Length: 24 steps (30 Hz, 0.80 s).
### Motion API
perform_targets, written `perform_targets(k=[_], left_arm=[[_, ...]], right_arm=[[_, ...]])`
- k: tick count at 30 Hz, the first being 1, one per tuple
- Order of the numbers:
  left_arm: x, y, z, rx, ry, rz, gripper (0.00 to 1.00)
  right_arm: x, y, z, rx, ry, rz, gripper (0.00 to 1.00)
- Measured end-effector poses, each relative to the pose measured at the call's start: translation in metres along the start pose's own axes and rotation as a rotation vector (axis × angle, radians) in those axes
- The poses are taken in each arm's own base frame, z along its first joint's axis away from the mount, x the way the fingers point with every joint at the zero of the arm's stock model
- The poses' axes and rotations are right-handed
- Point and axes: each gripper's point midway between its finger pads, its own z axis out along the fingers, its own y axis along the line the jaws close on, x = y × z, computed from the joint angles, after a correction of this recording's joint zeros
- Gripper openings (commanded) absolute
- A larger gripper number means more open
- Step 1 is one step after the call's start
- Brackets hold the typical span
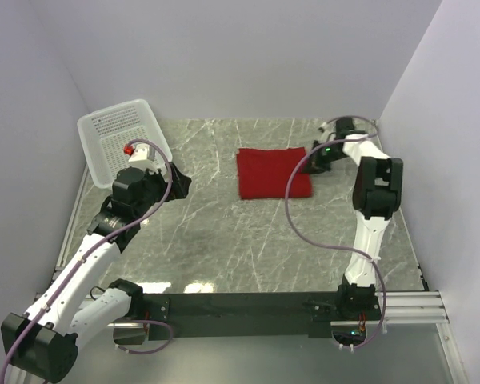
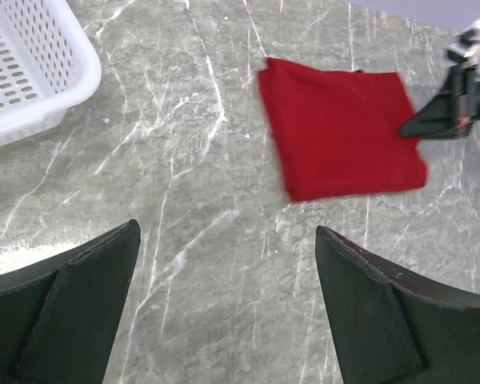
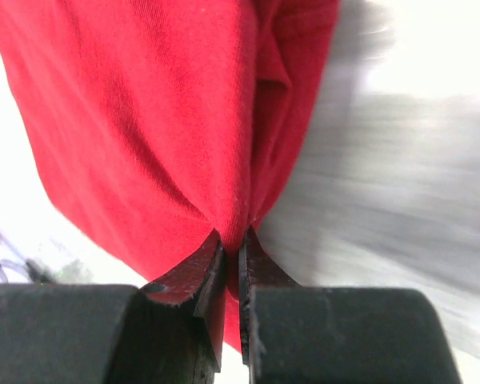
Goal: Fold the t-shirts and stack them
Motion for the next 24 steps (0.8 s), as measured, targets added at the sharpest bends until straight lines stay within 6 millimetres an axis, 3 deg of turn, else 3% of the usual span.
perform_targets(k=[3,9,14,17,21,24], left_arm=[[0.001,0.0,0.0,0.0,0.002,0.0,0.96],[0.005,0.001,0.002,0.005,0.008,0.0,0.96],[0.009,-0.002,0.006,0.021,0.023,0.0,0.96],[0.013,-0.002,0.01,0.027,0.038,0.001,0.96],[0.018,-0.002,0.014,0.031,0.06,0.006,0.96],[0.018,-0.002,0.013,0.032,0.059,0.008,0.96]], right_arm=[[-0.023,-0.041,-0.033,0.064,-0.061,0.023,0.03],[-0.038,-0.114,-0.093,0.241,-0.12,0.048,0.03],[-0.048,-0.16,-0.121,0.392,-0.136,0.029,0.18],[-0.049,-0.18,-0.131,0.491,-0.127,0.016,0.24],[-0.055,-0.192,-0.144,0.605,-0.13,-0.003,0.32],[-0.062,-0.197,-0.154,0.684,-0.145,-0.019,0.56]])
